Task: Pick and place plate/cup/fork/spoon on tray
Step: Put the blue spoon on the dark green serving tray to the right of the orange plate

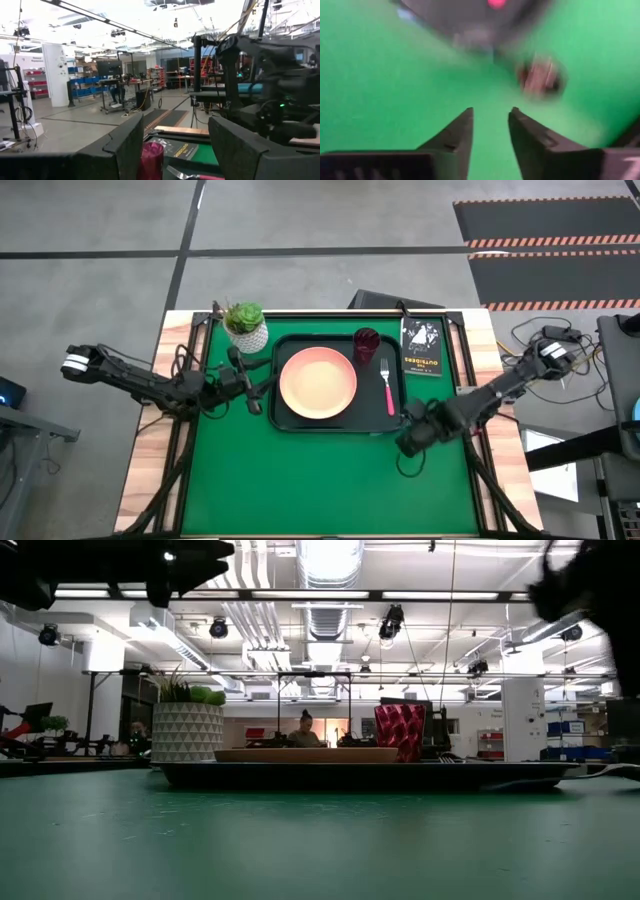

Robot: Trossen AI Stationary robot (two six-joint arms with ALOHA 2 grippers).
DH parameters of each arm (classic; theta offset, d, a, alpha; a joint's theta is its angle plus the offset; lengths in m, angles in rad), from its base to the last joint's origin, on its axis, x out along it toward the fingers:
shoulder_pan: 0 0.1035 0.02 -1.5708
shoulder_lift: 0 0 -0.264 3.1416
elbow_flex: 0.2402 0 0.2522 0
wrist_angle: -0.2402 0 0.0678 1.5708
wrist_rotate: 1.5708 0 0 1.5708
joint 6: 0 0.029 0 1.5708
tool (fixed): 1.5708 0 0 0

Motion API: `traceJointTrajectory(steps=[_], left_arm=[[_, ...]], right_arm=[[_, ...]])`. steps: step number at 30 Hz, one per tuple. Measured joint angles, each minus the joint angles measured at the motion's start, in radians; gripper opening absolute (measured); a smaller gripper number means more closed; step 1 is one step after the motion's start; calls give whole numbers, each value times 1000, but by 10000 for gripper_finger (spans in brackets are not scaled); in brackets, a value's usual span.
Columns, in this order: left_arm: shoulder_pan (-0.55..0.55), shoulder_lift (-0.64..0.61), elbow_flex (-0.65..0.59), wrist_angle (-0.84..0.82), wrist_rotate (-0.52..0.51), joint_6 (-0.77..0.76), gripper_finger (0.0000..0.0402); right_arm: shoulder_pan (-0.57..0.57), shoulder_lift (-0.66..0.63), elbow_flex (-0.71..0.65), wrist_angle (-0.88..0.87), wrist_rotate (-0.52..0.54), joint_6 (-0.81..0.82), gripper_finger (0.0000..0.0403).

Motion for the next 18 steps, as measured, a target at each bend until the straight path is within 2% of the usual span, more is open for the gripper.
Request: traceJointTrajectory(steps=[3,6,11,14,18], left_arm=[[-3,-1,7,-1,-6,-40,202],[-19,-1,-6,-12,-5,-181,202],[-46,4,-24,-15,75,-345,200],[-56,7,-25,-13,115,-373,200],[-56,7,-25,-11,119,-376,200]], right_arm=[[-80,-5,-14,33,60,-389,157],[-109,26,-30,54,59,-623,183],[-98,60,-70,46,66,-806,198],[-103,57,-91,61,69,-851,197],[-101,52,-134,106,67,-869,194]])
